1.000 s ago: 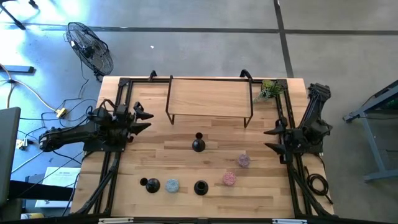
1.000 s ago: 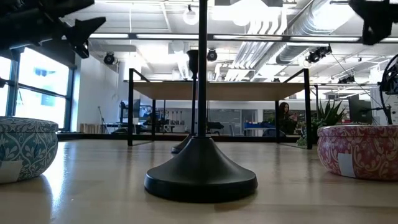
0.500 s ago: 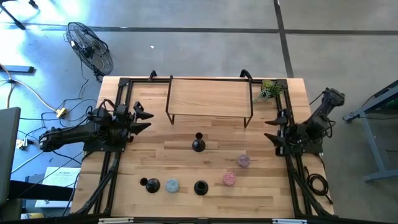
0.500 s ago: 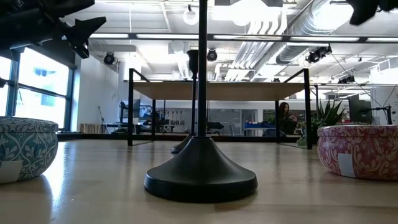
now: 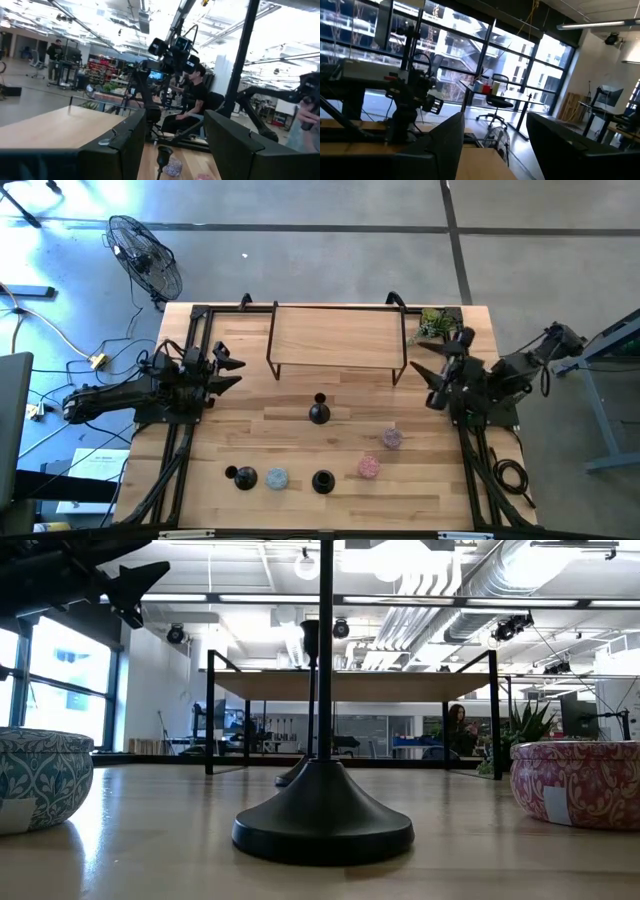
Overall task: Pick & Place candle stick holders
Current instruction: Put the top black candle holder on the shelf
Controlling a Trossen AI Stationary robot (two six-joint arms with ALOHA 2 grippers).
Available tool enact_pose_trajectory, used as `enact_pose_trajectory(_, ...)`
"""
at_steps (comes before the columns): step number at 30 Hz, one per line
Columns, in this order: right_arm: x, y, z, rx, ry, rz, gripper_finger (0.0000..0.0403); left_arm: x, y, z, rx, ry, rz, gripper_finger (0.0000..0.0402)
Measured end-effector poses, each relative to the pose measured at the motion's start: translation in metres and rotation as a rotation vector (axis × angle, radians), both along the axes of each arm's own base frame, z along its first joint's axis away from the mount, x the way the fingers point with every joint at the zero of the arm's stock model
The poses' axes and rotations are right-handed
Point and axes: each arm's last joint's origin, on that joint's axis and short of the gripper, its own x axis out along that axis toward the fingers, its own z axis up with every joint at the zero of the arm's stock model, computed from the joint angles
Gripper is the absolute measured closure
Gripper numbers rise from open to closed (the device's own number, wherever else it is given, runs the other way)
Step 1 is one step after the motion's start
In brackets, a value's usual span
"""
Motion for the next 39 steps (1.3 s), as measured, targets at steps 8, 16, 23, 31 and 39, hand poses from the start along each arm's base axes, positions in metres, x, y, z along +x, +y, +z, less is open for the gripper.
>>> enact_pose_trajectory(8, 0.052, -0.007, 0.005, 0.079, 0.130, 0.090, 0.0192, 0.000, -0.001, 0.000, 0.027, 0.004, -0.012, 0.0204)
enact_pose_trajectory(16, 0.101, -0.025, -0.028, 0.128, 0.302, 0.132, 0.0192, 0.000, 0.000, -0.001, -0.016, 0.012, -0.020, 0.0204)
enact_pose_trajectory(23, 0.131, -0.029, -0.059, 0.194, 0.419, 0.171, 0.0192, 0.001, 0.000, -0.002, -0.045, 0.023, -0.021, 0.0204)
enact_pose_trajectory(31, 0.162, -0.025, -0.096, 0.228, 0.509, 0.200, 0.0192, 0.002, 0.000, -0.006, -0.061, 0.063, -0.014, 0.0204)
enact_pose_trajectory(39, 0.171, -0.023, -0.109, 0.304, 0.513, 0.216, 0.0192, 0.002, 0.001, -0.006, -0.082, 0.061, -0.020, 0.0204)
